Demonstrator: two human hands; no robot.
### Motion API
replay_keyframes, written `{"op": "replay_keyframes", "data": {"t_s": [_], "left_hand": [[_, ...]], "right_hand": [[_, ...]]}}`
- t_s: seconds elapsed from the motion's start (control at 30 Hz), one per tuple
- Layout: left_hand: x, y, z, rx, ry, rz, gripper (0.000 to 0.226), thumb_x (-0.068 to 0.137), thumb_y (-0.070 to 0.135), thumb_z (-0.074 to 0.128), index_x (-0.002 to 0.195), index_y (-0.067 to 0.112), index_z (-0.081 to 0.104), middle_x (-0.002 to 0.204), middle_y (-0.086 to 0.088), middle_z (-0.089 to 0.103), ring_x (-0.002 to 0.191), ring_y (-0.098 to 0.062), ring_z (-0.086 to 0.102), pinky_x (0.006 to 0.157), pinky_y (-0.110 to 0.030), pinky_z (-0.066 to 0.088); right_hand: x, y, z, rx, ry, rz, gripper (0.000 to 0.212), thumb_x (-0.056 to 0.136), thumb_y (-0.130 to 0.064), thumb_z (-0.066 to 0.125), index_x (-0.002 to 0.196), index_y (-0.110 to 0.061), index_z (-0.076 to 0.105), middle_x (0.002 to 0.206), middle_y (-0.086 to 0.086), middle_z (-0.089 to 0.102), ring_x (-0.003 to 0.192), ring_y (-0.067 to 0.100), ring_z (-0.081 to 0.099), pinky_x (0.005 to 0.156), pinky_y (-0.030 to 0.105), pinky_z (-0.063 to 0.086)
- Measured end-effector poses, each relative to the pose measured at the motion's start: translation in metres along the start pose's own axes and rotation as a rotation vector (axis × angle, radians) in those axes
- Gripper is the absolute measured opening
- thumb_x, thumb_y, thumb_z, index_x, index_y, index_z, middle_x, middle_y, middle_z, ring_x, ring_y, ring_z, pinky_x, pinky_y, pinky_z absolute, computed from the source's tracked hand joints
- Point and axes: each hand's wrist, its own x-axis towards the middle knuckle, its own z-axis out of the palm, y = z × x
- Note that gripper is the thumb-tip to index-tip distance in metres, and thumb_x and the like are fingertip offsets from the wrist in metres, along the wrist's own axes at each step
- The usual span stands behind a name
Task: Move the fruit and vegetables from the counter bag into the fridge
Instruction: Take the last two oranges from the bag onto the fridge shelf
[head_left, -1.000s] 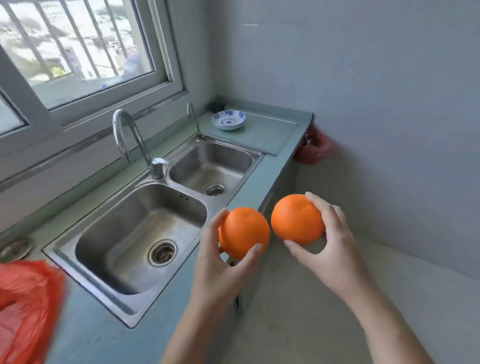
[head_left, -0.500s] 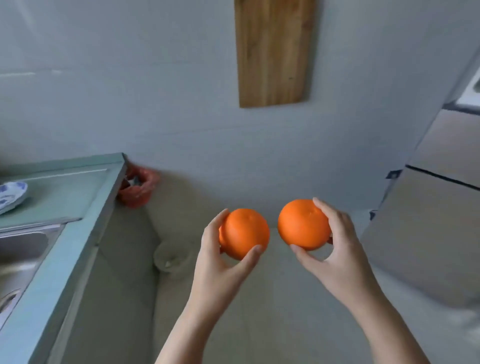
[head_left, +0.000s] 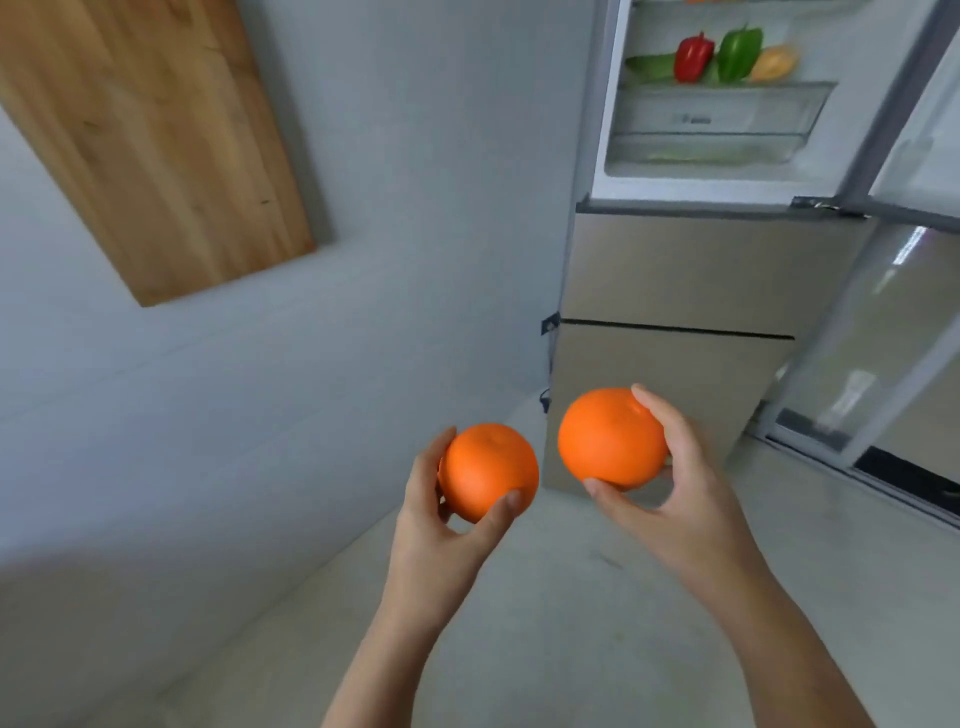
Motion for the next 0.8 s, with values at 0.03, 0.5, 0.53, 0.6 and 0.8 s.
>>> {"op": "replay_keyframes", "data": {"t_s": [0.03,0.5,0.53,0.6,0.8], "left_hand": [[0.019,-0.002,0.002,-0.015,-0.026,-0.013,0.063,0.064,0.036,0.075,0.117,0.044,0.042,0.120,0.022,0.045,0.094,0.018,0.050,0.066,-0.003,0.043],[0.216,-0.025,0.111,-0.098,-0.255,-0.070,0.059,0.073,0.020,0.074,0.117,0.042,0.042,0.109,0.022,0.045,0.092,-0.003,0.055,0.056,-0.009,0.048],[0.224,-0.022,0.127,-0.109,-0.270,-0.052,0.059,0.071,0.023,0.075,0.115,0.044,0.042,0.111,0.022,0.045,0.092,-0.004,0.055,0.057,-0.008,0.049],[0.241,-0.017,0.161,-0.145,-0.298,-0.021,0.060,0.066,0.032,0.079,0.112,0.046,0.044,0.114,0.021,0.046,0.095,-0.004,0.056,0.062,-0.009,0.049],[0.299,0.007,0.266,-0.124,-0.364,0.060,0.071,0.060,0.043,0.076,0.122,0.041,0.042,0.122,0.020,0.044,0.107,-0.007,0.053,0.079,-0.022,0.053]], "right_hand": [[0.015,0.002,0.003,-0.006,0.011,0.013,0.080,0.068,-0.022,0.078,0.128,-0.047,0.032,0.122,-0.012,0.038,0.096,-0.017,0.041,0.073,-0.002,0.035],[0.163,0.096,-0.025,-0.141,0.224,0.176,0.080,0.070,-0.025,0.077,0.128,-0.043,0.027,0.121,-0.010,0.033,0.104,0.012,0.041,0.082,0.026,0.039],[0.173,0.106,-0.032,-0.143,0.235,0.183,0.080,0.070,-0.025,0.077,0.129,-0.043,0.026,0.122,-0.010,0.032,0.104,0.012,0.041,0.082,0.027,0.039],[0.196,0.126,-0.048,-0.153,0.250,0.175,0.080,0.070,-0.026,0.077,0.130,-0.041,0.025,0.122,-0.010,0.030,0.105,0.012,0.040,0.082,0.028,0.039],[0.269,0.179,-0.111,-0.171,0.254,0.129,0.077,0.069,-0.028,0.077,0.122,-0.047,0.024,0.125,-0.011,0.027,0.105,0.012,0.039,0.081,0.025,0.036]]}}
